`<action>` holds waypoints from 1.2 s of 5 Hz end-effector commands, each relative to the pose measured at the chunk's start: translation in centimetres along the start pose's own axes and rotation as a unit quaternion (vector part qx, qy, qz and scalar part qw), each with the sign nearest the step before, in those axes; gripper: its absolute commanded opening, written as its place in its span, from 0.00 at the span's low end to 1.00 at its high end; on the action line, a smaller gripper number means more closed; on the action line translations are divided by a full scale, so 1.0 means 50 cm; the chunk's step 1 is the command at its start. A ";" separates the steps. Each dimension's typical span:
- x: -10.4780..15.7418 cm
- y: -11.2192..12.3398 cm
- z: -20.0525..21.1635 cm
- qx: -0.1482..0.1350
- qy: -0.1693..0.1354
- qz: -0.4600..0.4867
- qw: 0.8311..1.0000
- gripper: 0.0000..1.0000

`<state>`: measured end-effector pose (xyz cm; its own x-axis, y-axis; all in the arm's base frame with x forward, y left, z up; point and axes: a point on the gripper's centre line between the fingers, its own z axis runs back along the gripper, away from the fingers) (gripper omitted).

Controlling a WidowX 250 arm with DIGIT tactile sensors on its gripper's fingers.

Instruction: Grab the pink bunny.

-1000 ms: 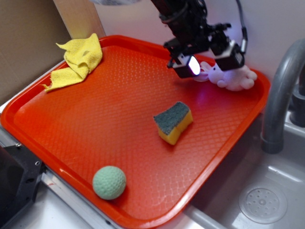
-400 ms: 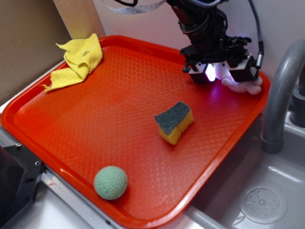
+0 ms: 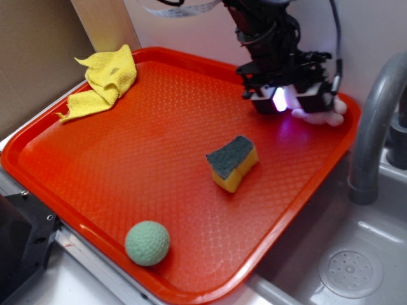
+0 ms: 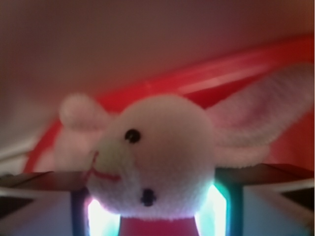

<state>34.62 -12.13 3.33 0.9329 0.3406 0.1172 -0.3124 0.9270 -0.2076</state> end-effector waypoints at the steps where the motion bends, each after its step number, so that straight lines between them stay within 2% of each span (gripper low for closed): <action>1: -0.023 0.081 0.223 0.038 0.006 0.075 0.996 0.00; 2: -0.057 0.133 0.311 0.028 -0.005 0.104 0.994 0.00; 3: -0.080 0.138 0.323 0.003 -0.044 0.159 0.986 0.31; 4: -0.071 0.105 0.276 -0.027 -0.086 0.188 0.978 1.00; 5: -0.040 0.075 0.235 -0.023 -0.104 0.172 0.979 1.00; 6: -0.006 0.062 0.203 -0.024 -0.107 0.179 0.978 1.00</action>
<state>30.90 -7.57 10.35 0.7214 0.6639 0.1969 -0.6117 0.7443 -0.2681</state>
